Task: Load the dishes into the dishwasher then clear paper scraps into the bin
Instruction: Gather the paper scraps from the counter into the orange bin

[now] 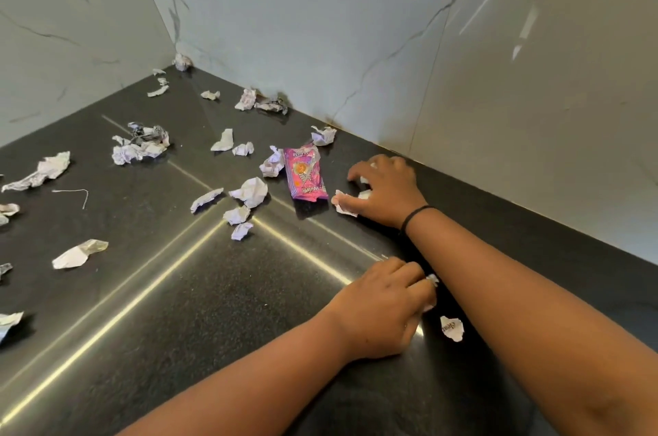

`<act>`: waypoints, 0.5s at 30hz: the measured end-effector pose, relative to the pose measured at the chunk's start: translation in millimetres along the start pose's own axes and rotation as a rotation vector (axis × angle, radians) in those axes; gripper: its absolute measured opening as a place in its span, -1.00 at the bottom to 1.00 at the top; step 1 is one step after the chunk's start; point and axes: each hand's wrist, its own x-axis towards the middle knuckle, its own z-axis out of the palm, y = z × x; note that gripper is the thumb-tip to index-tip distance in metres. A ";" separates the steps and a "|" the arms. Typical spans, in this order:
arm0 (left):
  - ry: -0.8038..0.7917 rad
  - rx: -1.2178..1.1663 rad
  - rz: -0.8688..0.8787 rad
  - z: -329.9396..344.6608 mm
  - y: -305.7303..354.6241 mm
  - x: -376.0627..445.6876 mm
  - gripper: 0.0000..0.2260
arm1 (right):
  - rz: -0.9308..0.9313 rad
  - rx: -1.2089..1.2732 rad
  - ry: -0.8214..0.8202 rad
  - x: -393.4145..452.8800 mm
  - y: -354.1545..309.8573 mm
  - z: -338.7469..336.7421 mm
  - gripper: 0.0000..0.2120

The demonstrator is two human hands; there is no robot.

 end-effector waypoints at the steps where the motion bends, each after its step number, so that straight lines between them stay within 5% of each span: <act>1: 0.006 -0.005 -0.016 -0.5 0.0 -0.3 -0.90 | -0.031 0.009 0.012 -0.8 -5.7 3.2 -0.66; 4: -0.007 -0.027 -0.093 -2.0 -0.3 -0.7 -0.88 | -0.124 0.010 0.000 -6.2 -9.7 5.4 -0.84; 15: -0.037 0.120 -0.076 -7.0 11.2 -1.9 -0.68 | -0.025 0.181 -0.089 -128.1 61.0 -32.4 -0.78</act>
